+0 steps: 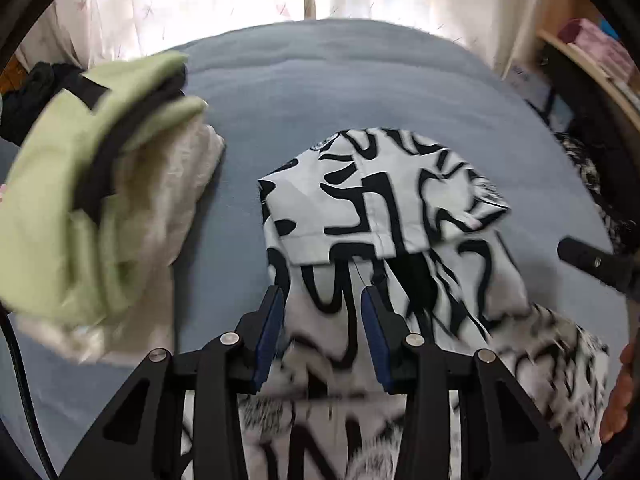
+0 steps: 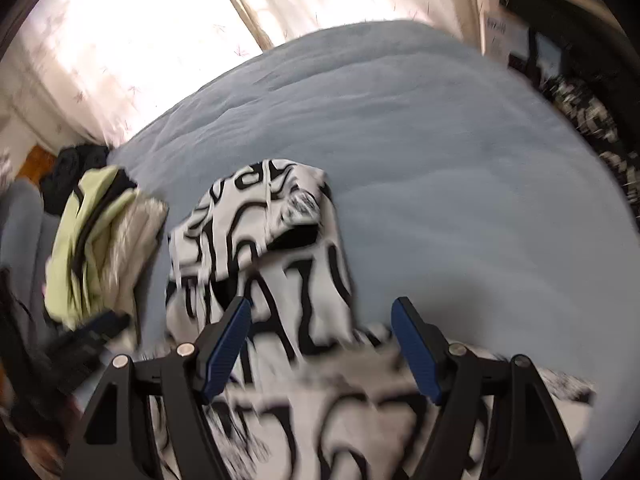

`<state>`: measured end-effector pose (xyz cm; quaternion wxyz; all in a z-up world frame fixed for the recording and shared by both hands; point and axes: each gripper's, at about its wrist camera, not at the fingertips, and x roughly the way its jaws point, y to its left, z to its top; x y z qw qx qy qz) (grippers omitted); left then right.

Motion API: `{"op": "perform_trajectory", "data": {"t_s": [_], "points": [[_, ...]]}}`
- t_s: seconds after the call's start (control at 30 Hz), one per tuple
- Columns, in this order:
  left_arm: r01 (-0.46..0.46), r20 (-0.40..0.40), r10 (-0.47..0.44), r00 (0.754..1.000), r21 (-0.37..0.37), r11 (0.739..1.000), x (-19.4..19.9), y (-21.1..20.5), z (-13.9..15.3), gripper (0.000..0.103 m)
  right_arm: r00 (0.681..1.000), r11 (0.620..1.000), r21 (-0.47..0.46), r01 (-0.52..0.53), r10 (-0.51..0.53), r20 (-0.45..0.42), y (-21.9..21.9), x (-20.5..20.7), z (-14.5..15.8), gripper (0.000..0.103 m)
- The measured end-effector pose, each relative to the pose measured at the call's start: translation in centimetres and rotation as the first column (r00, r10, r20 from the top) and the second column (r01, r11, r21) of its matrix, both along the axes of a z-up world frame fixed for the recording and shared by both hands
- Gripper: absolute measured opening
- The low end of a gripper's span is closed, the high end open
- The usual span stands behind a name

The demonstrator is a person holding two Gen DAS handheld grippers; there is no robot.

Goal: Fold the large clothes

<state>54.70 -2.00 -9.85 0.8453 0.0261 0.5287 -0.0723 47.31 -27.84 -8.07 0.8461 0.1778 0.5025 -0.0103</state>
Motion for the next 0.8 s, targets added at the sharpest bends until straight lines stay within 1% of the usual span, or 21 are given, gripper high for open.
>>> {"op": "perform_trajectory", "data": {"t_s": [0.1,0.17,0.23,0.3,0.37,0.43,0.5,0.57,0.63,0.67,0.7,0.73,0.77,0.8], "points": [[-0.005,-0.010,0.005,1.000,-0.018,1.000,2.3,-0.5,-2.3,0.039,1.000,0.999,0.050,0.016,-0.017,0.008,-0.5,3.1,-1.6,0.073],[-0.007,-0.016,0.006,1.000,-0.031,1.000,3.7,-0.6,-3.8,0.039,1.000,0.998,0.062,0.017,-0.018,0.022,-0.7,4.8,-2.5,0.073],[-0.011,-0.046,0.010,0.999,-0.024,1.000,5.0,-0.5,-5.7,0.039,1.000,0.998,0.061,0.020,-0.021,0.021,-0.9,6.3,-3.5,0.073],[-0.009,-0.066,0.007,0.998,-0.023,1.000,5.7,-0.3,-7.3,0.039,1.000,0.997,0.078,0.022,-0.021,-0.011,-1.1,8.1,-5.2,0.073],[0.011,-0.069,-0.012,0.998,-0.022,1.000,5.9,-0.3,-9.0,0.039,0.999,0.993,0.114,0.015,-0.010,-0.050,-1.3,9.7,-7.0,0.073],[0.041,-0.027,-0.041,0.999,-0.014,0.999,5.5,-0.4,-9.8,0.040,0.997,0.989,0.149,0.008,0.003,-0.072,-1.5,10.7,-8.5,0.073],[0.075,0.019,-0.075,0.997,0.014,0.997,5.0,-0.8,-10.1,0.041,0.997,0.983,0.183,0.007,0.008,-0.081,-1.4,11.3,-9.9,0.073],[0.095,0.042,-0.097,0.994,0.034,0.995,4.8,-1.1,-10.3,0.042,0.998,0.980,0.197,0.002,0.011,-0.068,-1.3,11.4,-10.4,0.075],[0.094,0.050,-0.095,0.994,0.025,0.995,4.8,-1.2,-10.5,0.042,0.999,0.981,0.193,-0.014,0.022,-0.043,-1.1,11.6,-10.4,0.073],[0.093,0.052,-0.094,0.994,0.021,0.995,4.8,-1.1,-10.5,0.042,0.999,0.982,0.189,-0.028,0.034,-0.032,-0.9,11.7,-10.3,0.067],[0.092,0.056,-0.093,0.994,0.018,0.996,4.8,-1.1,-10.6,0.042,0.998,0.978,0.201,-0.052,0.056,-0.013,-0.7,11.7,-10.1,0.057],[0.092,0.060,-0.093,0.994,0.019,0.996,4.7,-1.1,-10.7,0.042,0.997,0.969,0.234,-0.077,0.081,-0.007,-0.4,11.9,-10.1,0.029],[0.092,0.065,-0.093,0.994,0.023,0.996,4.5,-1.2,-10.7,0.042,0.996,0.967,0.239,-0.082,0.084,0.000,0.0,12.0,-9.8,0.018],[0.092,0.068,-0.093,0.993,0.029,0.995,4.3,-1.3,-10.7,0.042,0.996,0.972,0.218,-0.092,0.090,0.020,0.3,11.8,-9.2,0.016]]}}
